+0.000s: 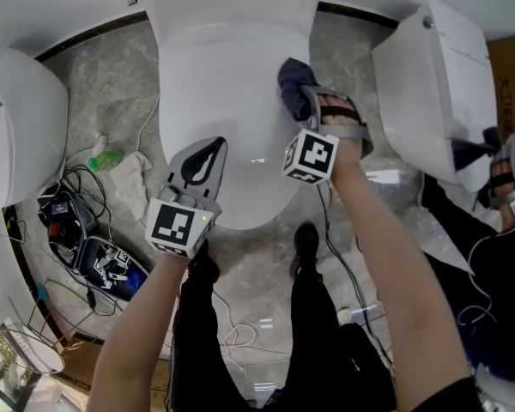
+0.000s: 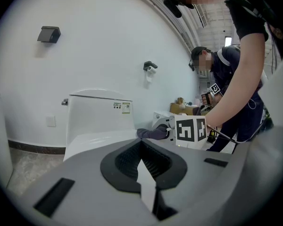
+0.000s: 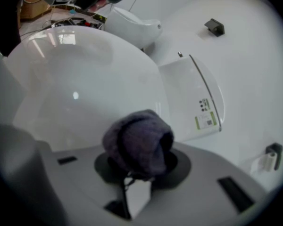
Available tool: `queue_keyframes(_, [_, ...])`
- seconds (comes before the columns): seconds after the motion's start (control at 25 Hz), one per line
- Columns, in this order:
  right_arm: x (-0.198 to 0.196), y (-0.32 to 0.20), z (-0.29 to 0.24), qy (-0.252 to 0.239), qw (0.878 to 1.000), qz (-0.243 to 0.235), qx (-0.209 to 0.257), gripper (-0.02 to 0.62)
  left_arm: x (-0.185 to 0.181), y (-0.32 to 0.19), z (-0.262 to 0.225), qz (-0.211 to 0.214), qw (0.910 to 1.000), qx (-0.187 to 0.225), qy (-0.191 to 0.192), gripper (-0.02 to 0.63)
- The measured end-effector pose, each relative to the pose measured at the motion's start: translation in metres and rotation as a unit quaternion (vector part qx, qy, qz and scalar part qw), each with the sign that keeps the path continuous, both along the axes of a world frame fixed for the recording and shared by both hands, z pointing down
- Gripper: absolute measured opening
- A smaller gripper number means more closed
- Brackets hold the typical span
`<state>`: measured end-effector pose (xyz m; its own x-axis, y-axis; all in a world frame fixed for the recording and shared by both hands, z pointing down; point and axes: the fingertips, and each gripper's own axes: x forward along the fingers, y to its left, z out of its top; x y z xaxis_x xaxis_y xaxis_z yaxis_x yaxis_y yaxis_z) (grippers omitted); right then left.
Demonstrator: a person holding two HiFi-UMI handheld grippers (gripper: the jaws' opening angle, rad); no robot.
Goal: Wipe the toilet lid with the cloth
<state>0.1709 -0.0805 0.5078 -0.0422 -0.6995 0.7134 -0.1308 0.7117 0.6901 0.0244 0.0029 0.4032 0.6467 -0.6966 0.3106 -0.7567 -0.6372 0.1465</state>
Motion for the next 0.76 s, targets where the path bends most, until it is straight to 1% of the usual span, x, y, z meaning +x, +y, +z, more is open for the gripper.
queue_keyframes(0.2, [0.0025,0.0017,-0.0003,-0.002,1.0,0.0,0.002,0.097,0.0004,0.0008,-0.0003,0.0,1.0,0.001,-0.002,0.009])
queue_keyframes(0.32, [0.0042,0.0017,0.0005,-0.001,1.0,0.0,0.002,0.097,0.0016,0.0013,0.0012,-0.001,1.0,-0.005,0.0,0.009])
queue_keyframes(0.6, [0.007,0.0006,-0.0003,-0.001,1.0,0.0,0.004,0.097,0.0064,-0.0015,0.0013,0.002,1.0,0.0,-0.001,0.009])
queue_keyframes(0.76, [0.006,0.0005,-0.0004,-0.002,1.0,-0.001,0.003,0.097,0.0076,-0.0023,0.0011,-0.003,0.9999,-0.014,0.004,0.009])
